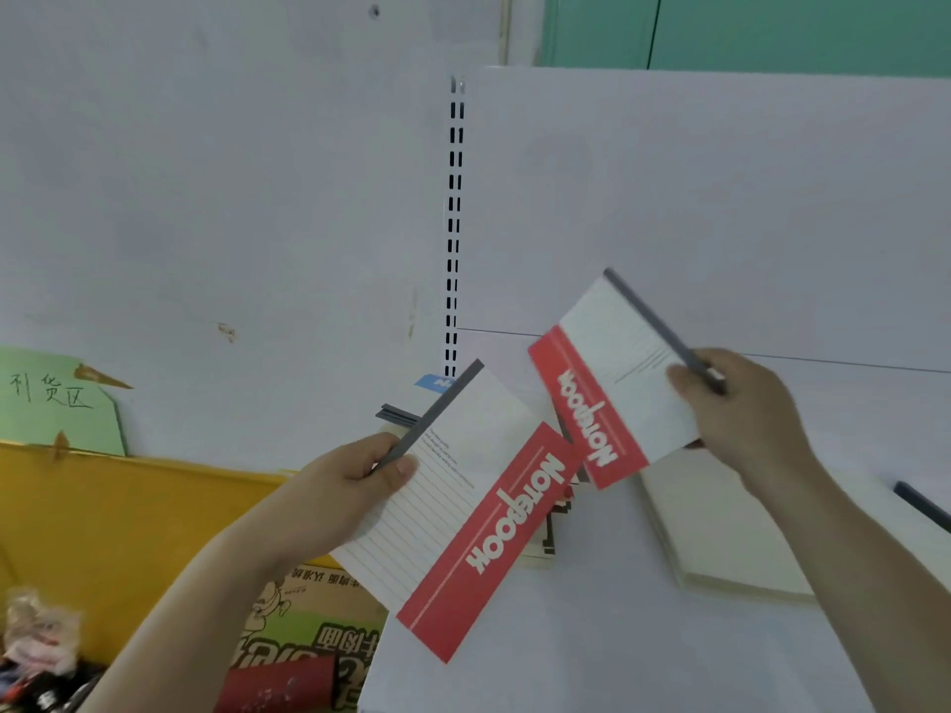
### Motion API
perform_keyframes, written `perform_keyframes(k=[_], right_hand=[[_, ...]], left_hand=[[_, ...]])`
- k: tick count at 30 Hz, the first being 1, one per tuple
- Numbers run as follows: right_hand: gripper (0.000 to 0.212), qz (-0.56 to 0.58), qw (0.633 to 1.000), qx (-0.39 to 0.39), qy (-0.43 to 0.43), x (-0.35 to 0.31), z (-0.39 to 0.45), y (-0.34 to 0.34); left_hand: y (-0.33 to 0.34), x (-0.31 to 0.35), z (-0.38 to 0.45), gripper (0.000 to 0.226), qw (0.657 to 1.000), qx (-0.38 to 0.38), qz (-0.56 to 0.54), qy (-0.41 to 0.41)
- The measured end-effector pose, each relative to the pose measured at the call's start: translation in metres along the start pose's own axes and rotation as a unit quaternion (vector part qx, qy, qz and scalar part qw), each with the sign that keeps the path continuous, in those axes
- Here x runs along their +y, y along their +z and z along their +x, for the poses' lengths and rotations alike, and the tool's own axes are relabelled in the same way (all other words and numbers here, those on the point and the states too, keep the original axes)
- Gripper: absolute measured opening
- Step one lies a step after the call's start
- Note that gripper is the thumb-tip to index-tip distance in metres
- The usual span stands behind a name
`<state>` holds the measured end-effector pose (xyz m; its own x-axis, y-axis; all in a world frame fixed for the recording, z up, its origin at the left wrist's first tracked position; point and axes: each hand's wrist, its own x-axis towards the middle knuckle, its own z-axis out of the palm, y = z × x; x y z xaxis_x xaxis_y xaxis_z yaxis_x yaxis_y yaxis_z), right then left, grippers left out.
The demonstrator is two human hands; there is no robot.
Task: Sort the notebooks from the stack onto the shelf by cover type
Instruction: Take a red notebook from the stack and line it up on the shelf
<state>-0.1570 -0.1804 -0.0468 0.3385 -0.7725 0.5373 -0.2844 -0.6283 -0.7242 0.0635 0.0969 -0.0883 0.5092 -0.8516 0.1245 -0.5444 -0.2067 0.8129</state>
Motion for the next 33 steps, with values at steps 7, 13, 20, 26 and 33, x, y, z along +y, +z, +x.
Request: perform_keyframes(k=[7,13,20,26,33], right_hand=[[0.023,0.186,0.971,-0.132,-0.075,-0.022,-0.015,-0.049],[0.015,-0.095,0.906,-0.406,-0.065,-0.038,-0.024,-0.033],[0.064,-0.168,0.939,-0.266,-0.138,-0.053,-0.030,0.006],[0.082,-0.163,0.954,-0.178,-0.177,-0.043,-0.037,0.031],[0.064,-0.140,0.971,-0.115,-0.157,-0.047,-0.037,0.043]], left_hand=[[0.007,0.007,-0.001,0.025,0.994,-0.024,-0.102,-0.021],[0.018,0.021,-0.004,0.041,0.976,-0.023,-0.208,-0.056],[0.047,0.034,-0.009,0.024,0.988,-0.070,-0.135,0.015],[0.058,0.030,-0.012,0.029,0.984,-0.047,-0.171,0.020],[0.074,0.025,-0.008,0.026,0.989,0.020,-0.140,0.052]])
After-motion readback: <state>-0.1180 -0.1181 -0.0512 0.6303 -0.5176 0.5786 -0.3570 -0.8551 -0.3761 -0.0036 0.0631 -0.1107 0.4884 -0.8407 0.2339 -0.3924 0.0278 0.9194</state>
